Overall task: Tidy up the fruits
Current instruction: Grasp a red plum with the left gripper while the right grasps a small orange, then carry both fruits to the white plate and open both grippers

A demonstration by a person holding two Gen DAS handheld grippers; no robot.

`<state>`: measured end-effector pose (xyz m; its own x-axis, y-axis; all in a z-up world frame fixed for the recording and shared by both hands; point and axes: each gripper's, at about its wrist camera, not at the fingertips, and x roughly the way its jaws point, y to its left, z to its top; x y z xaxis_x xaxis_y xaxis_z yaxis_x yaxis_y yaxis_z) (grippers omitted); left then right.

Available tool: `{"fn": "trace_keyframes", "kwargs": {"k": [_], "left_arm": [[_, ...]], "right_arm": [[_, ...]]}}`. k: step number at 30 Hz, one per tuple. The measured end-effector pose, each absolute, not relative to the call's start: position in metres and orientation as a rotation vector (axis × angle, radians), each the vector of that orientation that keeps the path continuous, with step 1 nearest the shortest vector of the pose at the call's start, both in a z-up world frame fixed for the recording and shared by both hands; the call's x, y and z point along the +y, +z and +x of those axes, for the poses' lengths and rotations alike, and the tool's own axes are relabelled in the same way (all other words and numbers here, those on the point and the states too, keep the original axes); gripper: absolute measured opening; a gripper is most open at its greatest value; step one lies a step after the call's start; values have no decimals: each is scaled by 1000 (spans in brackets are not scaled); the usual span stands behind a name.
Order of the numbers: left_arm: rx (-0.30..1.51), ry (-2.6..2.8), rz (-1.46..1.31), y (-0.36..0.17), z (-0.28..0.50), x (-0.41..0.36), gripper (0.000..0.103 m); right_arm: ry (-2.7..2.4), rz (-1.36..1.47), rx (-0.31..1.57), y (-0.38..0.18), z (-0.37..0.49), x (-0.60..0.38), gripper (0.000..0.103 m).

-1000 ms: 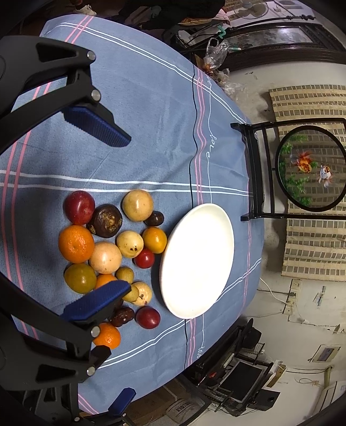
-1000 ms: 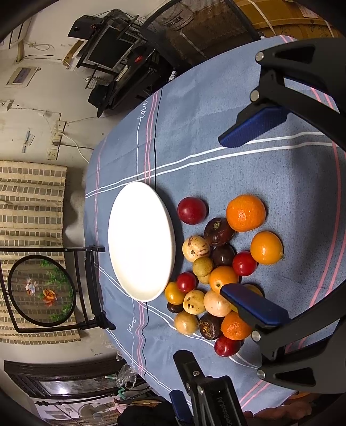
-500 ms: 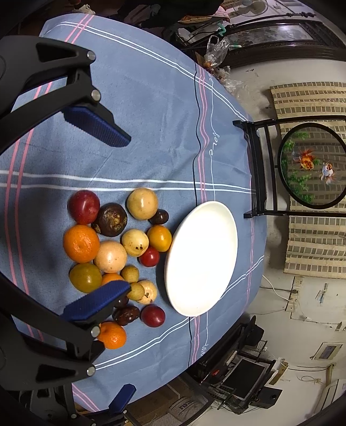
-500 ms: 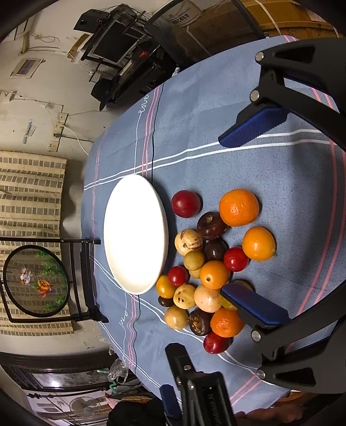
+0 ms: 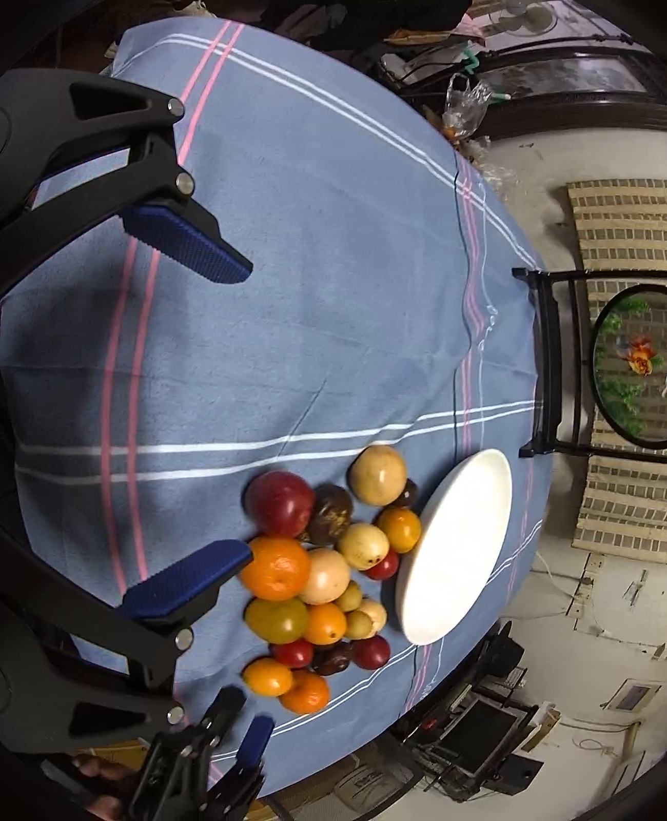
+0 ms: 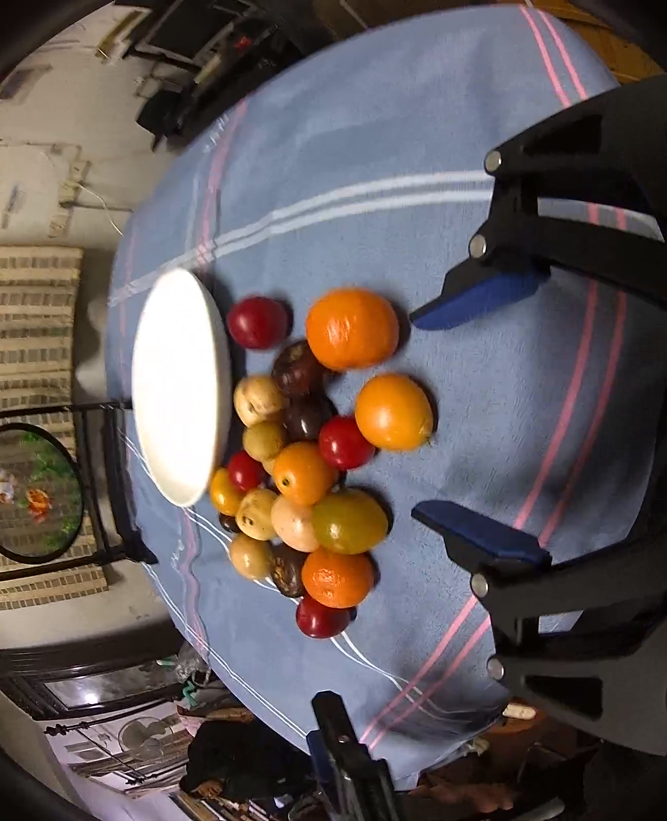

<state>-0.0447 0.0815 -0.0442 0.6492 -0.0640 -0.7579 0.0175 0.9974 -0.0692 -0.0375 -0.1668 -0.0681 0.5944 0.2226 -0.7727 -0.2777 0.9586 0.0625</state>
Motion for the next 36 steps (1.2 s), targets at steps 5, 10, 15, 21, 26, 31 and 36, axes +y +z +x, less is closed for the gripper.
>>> {"fn": "trace_keyframes", "kwargs": {"k": [5,10,15,21,26,31,36], "left_arm": [[872,-72,-41,-48,-45,74,101],[883,-69,-21,-52,-38,71,101],[913,-84,22,-67,-18,62,100],[948,-140,60,-82,-1,48,80],[916,-188,76,-86,11,35,48],[914,-226,35,-84,11,34,39],[864,-238,0,-67,-3,41,39]], "right_arm": [[225,-128,897,-87,-13,-157,36],[264,-69,881,-79,-19,-170,36],[252,-34,873,-72,-35,-189,36],[278,15,868,-71,-34,-198,36],[290,36,905,-81,-30,-198,36],[301,21,903,-78,-32,-191,36],[323,17,865,-67,-35,-185,36]]}}
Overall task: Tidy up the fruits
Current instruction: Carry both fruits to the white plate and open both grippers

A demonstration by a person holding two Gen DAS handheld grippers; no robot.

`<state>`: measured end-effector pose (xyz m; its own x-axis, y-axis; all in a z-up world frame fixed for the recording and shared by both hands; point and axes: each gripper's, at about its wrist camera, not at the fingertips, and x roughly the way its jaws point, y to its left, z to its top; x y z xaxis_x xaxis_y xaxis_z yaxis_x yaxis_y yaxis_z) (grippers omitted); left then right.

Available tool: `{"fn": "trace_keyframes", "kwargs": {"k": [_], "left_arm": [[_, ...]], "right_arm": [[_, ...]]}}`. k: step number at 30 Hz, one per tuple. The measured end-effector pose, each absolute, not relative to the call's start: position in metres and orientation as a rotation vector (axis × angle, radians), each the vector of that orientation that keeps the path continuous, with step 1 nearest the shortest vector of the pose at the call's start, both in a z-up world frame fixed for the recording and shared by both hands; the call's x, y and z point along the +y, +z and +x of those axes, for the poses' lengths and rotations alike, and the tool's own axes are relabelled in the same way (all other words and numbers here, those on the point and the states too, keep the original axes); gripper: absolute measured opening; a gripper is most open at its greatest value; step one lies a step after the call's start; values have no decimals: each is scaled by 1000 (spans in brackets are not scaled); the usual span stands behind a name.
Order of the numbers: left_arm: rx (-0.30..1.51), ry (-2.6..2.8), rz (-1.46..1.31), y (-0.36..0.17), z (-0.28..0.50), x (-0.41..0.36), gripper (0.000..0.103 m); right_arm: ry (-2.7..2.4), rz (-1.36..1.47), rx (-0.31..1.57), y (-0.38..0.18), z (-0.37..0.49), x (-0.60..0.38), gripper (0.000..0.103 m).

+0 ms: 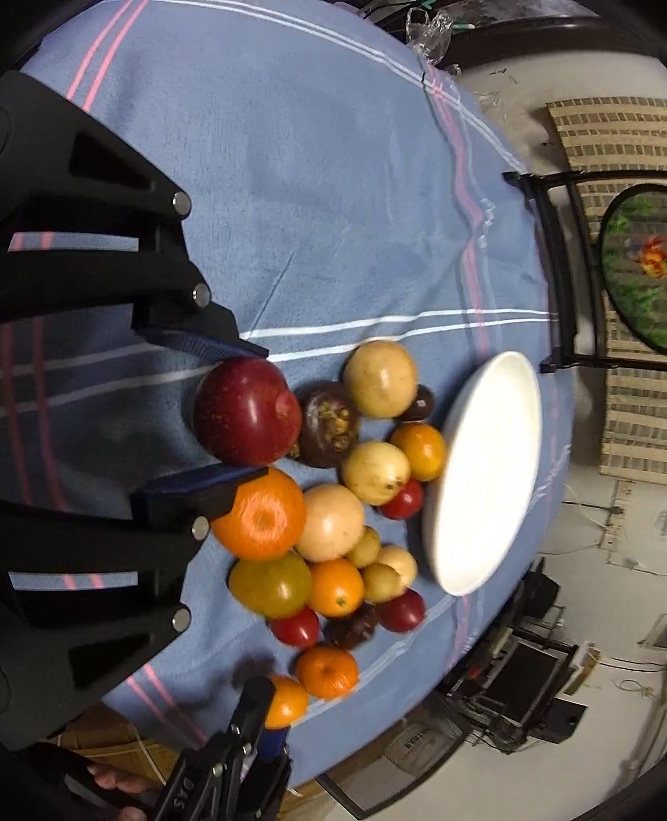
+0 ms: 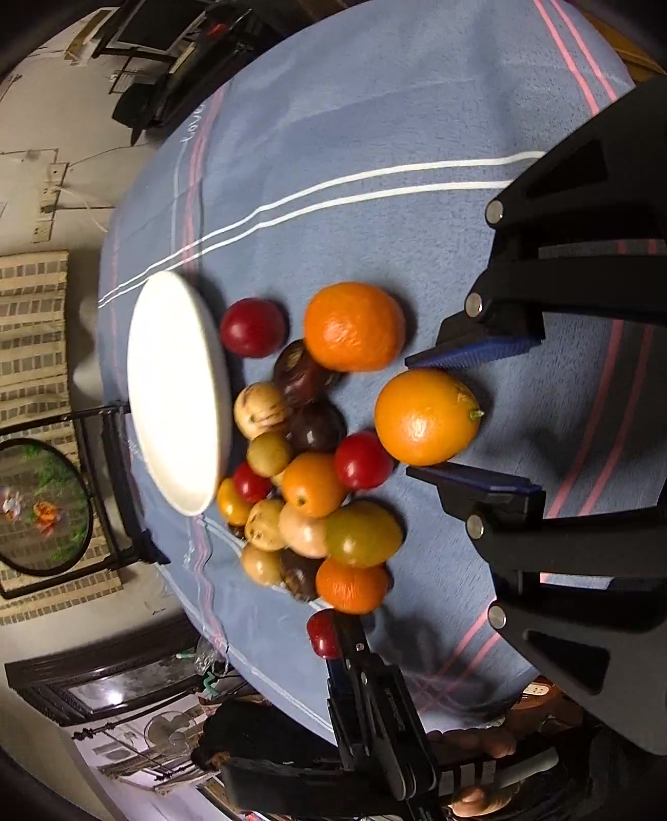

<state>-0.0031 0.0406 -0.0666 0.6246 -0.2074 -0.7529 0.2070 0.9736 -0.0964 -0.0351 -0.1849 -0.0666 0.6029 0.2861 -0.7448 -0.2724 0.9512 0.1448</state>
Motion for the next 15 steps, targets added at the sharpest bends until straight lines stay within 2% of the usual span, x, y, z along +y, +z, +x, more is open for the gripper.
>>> {"fn": "trace_keyframes", "kwargs": {"k": [8,11,15], "left_arm": [[818,-258,2,-23,10,38,39],[803,-252,48,-2,42,26,39],[831,-285,27,24,120,6,39]], "right_arm": [[372,-1,838,-40,-14,-185,36],[404,-36,824,-18,11,-182,36],[404,-107,797,17,88,-172,36]]}}
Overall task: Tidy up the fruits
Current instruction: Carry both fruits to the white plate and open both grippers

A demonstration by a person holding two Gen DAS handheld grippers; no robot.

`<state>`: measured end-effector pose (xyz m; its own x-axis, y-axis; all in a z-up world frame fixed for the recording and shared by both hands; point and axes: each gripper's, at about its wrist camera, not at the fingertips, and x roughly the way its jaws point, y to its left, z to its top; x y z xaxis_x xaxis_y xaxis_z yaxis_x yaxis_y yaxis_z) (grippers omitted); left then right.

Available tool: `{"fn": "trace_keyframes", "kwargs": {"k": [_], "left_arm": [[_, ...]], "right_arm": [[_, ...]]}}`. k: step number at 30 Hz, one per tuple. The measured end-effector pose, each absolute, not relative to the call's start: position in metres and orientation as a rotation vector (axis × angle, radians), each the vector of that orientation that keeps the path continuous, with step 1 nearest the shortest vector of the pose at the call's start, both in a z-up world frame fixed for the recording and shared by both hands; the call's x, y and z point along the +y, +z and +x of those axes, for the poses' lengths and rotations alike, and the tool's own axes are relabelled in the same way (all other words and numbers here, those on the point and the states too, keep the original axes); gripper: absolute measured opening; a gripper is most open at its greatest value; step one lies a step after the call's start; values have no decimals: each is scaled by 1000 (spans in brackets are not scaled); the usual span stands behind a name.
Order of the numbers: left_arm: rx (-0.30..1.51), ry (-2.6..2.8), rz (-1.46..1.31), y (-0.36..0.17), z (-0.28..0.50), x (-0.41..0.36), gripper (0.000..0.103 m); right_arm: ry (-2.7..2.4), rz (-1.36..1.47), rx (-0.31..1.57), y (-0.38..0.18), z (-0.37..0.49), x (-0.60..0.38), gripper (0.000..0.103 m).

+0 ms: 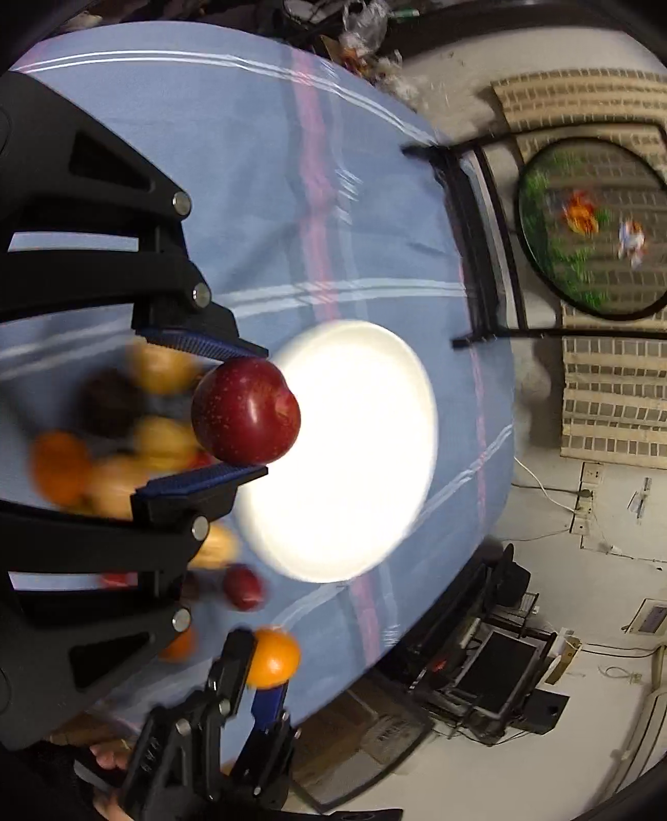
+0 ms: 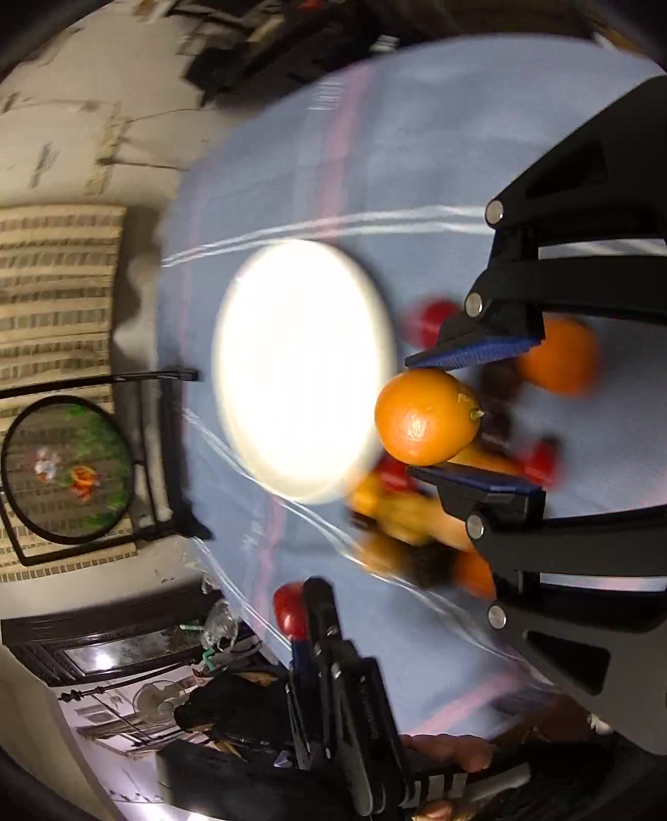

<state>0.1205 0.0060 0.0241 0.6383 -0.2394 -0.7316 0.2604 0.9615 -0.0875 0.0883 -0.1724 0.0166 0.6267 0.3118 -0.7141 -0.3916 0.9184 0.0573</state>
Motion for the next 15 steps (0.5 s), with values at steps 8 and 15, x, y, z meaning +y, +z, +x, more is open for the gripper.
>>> {"fn": "trace_keyframes", "kwargs": {"k": [8,15], "left_arm": [[935,-250,-1,5,262,-33,40],[1035,-242,-70,-40,317,-29,40]], "right_arm": [[426,-170,995,-30,253,-148,36],[438,-123,1048,-54,306,-155,36]]}}
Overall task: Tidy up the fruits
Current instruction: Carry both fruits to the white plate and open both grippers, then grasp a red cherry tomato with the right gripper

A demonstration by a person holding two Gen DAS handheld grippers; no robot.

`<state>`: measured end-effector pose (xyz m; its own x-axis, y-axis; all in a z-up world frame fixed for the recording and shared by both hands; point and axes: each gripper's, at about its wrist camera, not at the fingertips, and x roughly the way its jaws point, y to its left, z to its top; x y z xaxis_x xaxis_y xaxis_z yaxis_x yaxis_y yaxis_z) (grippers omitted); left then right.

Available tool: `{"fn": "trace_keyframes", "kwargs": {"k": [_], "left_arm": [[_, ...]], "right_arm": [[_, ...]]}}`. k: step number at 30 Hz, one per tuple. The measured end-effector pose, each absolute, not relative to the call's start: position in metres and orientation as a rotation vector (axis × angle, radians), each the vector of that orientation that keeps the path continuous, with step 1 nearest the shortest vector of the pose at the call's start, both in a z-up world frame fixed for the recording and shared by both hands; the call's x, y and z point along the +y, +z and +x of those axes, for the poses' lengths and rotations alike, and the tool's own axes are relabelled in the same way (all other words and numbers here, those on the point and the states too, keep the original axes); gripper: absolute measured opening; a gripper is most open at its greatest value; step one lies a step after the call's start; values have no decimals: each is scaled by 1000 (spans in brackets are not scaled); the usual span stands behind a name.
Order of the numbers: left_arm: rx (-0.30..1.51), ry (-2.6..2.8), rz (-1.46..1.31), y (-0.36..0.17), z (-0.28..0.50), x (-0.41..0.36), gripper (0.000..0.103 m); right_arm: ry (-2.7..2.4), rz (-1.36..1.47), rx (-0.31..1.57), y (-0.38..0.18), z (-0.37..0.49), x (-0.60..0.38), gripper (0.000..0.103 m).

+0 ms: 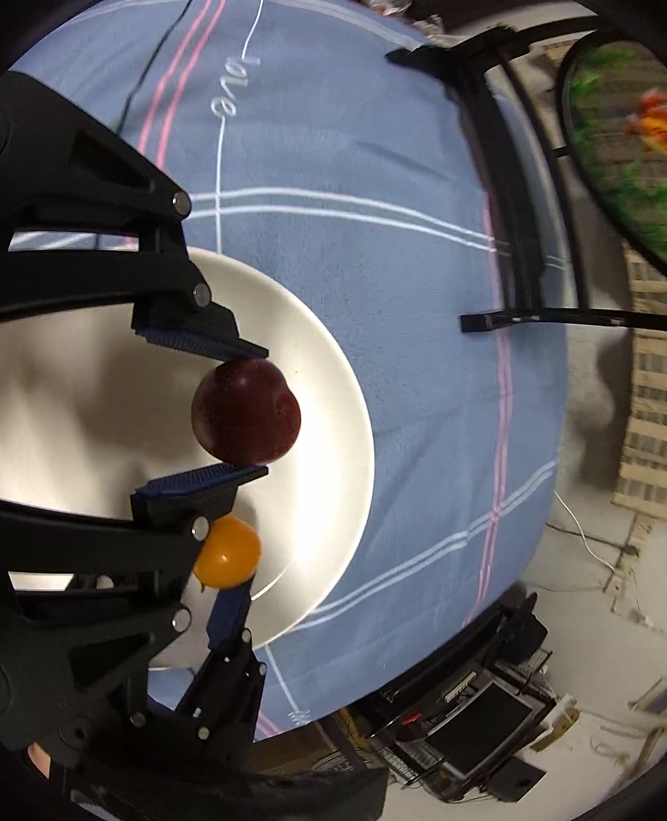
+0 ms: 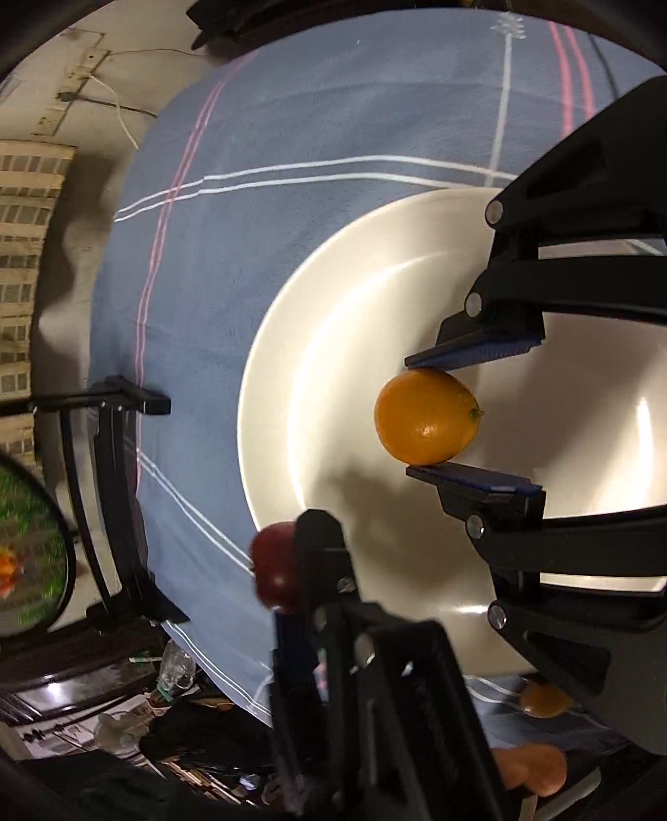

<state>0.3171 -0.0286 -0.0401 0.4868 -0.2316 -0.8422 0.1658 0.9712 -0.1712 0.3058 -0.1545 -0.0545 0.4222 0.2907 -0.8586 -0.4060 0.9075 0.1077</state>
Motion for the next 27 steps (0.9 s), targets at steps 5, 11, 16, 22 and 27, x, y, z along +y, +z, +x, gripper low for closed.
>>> {"fn": "trace_keyframes", "kwargs": {"k": [5,11,16,22,27], "left_arm": [[1051,-249,-76,-45,329,-35,64],[953,-249,-80,1,285,-14,74],[836,-237,-75,30,183,12,82],[751,-193,-102,7,53,27,91],[746,-209,-23,-11,-1,18,91]], "right_arm": [[405,-133,1041,-54,319,-152,58],[369,-201,956,-15,282,-160,63],[378,-120,912,13,191,-181,79],[312,-91,804,-8,64,-180,95],[298,-56,819,-19,17,-173,95]]}}
